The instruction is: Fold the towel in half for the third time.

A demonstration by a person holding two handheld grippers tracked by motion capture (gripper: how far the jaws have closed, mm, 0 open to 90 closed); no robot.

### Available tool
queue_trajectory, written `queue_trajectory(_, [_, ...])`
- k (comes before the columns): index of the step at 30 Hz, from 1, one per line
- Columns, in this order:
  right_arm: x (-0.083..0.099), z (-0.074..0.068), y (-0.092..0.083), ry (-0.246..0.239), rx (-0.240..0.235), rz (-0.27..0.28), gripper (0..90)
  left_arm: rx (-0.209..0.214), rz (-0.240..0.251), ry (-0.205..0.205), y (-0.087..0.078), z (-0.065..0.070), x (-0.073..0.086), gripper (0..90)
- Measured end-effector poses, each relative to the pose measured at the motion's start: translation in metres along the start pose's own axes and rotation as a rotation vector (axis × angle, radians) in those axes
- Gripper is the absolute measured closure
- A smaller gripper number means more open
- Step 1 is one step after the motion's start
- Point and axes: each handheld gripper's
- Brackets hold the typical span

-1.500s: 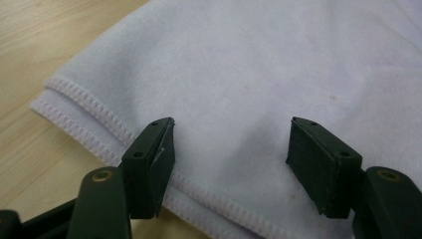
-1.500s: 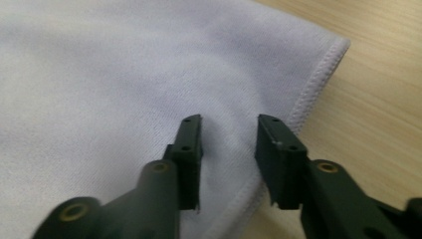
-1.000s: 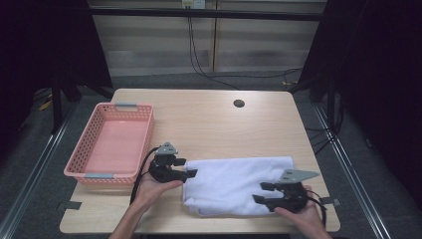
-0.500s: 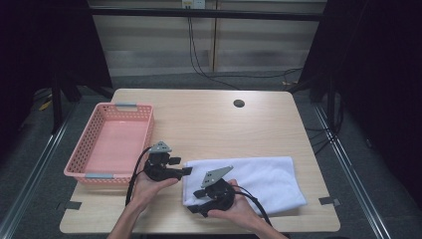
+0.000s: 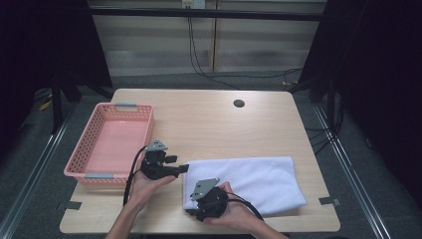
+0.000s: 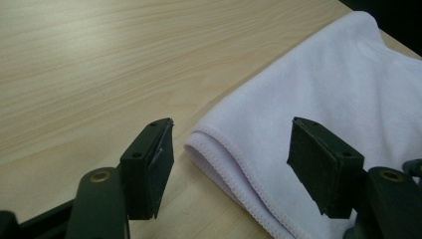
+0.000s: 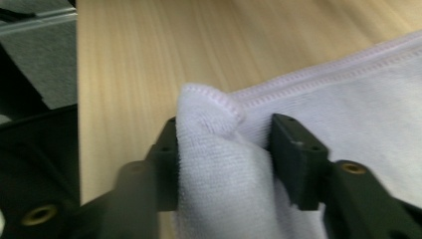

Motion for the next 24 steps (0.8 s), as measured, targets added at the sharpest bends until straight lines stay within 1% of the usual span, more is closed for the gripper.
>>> queue_trajectory(2, [0.002, 0.002, 0.0, 0.011, -0.004, 0.006, 57.0, 0.011, -0.001, -0.003, 0.001, 0.0, -0.001, 34.0])
queue_trajectory(3, [0.002, 0.002, 0.0, -0.005, -0.003, 0.015, 57.1, 0.006, -0.01, 0.006, 0.003, 0.0, -0.002, 34.0])
queue_trajectory(4, [0.001, 0.002, 0.0, -0.004, 0.002, 0.01, 60.0, 0.004, -0.008, 0.011, 0.004, 0.0, -0.002, 34.0])
queue_trajectory(5, [0.001, 0.002, 0.0, -0.014, 0.012, 0.009, 62.0, 0.006, -0.001, 0.003, 0.005, -0.001, -0.002, 34.0])
queue_trajectory(6, [0.001, 0.002, 0.0, -0.009, 0.02, 0.006, 64.9, 0.004, -0.01, 0.003, 0.006, -0.003, -0.002, 34.0])
queue_trajectory(7, [0.001, 0.004, 0.0, 0.015, 0.021, 0.008, 69.0, -0.006, -0.013, 0.0, 0.008, -0.004, -0.002, 34.0])
queue_trajectory(8, [0.002, 0.006, 0.0, 0.029, 0.019, 0.01, 71.0, -0.01, -0.024, 0.003, 0.009, -0.005, -0.001, 34.0])
queue_trajectory(10, [0.002, 0.008, 0.0, 0.056, 0.01, 0.007, 73.1, -0.018, -0.033, -0.006, 0.011, -0.008, -0.001, 33.9])
queue_trajectory(11, [0.002, 0.01, 0.0, 0.057, 0.005, 0.007, 74.3, -0.015, -0.034, -0.014, 0.011, -0.01, 0.0, 33.7])
queue_trajectory(12, [0.003, 0.011, -0.001, 0.077, -0.004, 0.01, 76.6, -0.019, -0.031, -0.019, 0.012, -0.011, 0.0, 33.7])
queue_trajectory(13, [0.003, 0.012, -0.001, 0.088, -0.01, 0.011, 77.5, -0.018, -0.034, -0.017, 0.011, -0.012, 0.0, 33.7])
queue_trajectory(14, [0.004, 0.014, -0.002, 0.121, -0.023, 0.016, 78.5, -0.021, -0.032, -0.019, 0.012, -0.013, 0.0, 33.6])
queue_trajectory(16, [0.005, 0.017, -0.005, 0.167, -0.039, 0.035, 79.2, -0.025, -0.041, -0.021, 0.014, -0.015, 0.0, 33.1])
queue_trajectory(17, [0.006, 0.017, -0.006, 0.175, -0.042, 0.038, 79.3, -0.022, -0.048, -0.025, 0.015, -0.017, 0.001, 32.8])
queue_trajectory(18, [0.006, 0.018, -0.008, 0.172, -0.041, 0.043, 79.5, -0.023, -0.056, -0.027, 0.017, -0.019, 0.001, 32.3])
queue_trajectory(19, [0.006, 0.018, -0.009, 0.183, -0.051, 0.045, 79.5, -0.025, -0.059, -0.027, 0.019, -0.019, 0.001, 32.2])
queue_trajectory(21, [0.007, 0.018, -0.01, 0.18, -0.052, 0.052, 79.6, -0.02, -0.066, -0.034, 0.02, -0.02, 0.001, 31.7])
queue_trajectory(22, [0.007, 0.018, -0.011, 0.189, -0.055, 0.057, 79.7, -0.019, -0.086, -0.029, 0.024, -0.019, 0.0, 31.7])
queue_trajectory(23, [0.008, 0.019, -0.014, 0.205, -0.063, 0.066, 79.8, -0.012, -0.095, -0.015, 0.027, -0.017, -0.001, 31.2])
queue_trajectory(24, [0.008, 0.019, -0.015, 0.206, -0.066, 0.068, 79.8, -0.004, -0.093, -0.021, 0.029, -0.017, -0.002, 31.2])
Point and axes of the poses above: each handheld gripper's, and its own axes: y roughly forward along the jaws, x roughly out of its underside, z roughly to its right, and after that the axes turned 10 degrees about x, right-handed
